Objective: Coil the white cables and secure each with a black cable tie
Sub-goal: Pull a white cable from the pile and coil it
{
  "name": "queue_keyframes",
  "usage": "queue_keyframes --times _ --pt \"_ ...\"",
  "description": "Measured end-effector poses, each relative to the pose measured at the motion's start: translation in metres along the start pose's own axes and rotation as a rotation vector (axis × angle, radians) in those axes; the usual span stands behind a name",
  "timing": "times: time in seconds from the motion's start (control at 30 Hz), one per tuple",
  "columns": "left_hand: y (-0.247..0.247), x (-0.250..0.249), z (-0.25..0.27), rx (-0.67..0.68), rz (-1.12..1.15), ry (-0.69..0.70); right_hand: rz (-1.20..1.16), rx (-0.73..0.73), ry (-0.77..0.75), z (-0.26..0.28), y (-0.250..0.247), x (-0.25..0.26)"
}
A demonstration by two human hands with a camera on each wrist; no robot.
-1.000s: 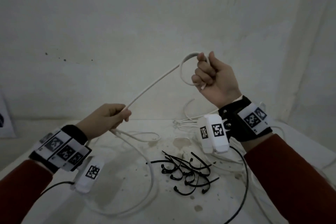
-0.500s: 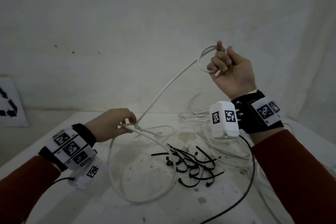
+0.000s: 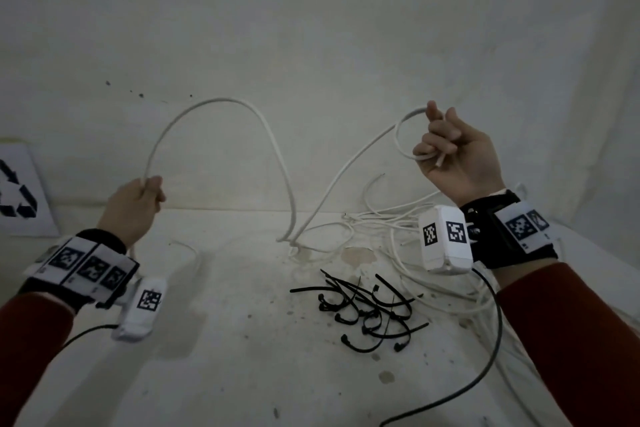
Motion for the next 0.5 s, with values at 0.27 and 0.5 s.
queue_keyframes --times 0.27,0.5 --pt "0.013 0.073 -0.005 0.25 -0.514 -0.407 0.061 0.109 -0.01 -0.006 0.047 0.011" --pt "0.022 0.027 0.004 0.343 -0.911 -0.253 0.07 0.02 -0.014 -0.009 0.063 0.007"
Point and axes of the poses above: each hand's wrist, its own z-axis away from the middle knuckle, its own y-axis out of the palm, x = y × z, the point moved 1 cm from there along -z, towards the middle knuckle, and after that the axes turned 9 degrees about z, right-handed, at the moved point
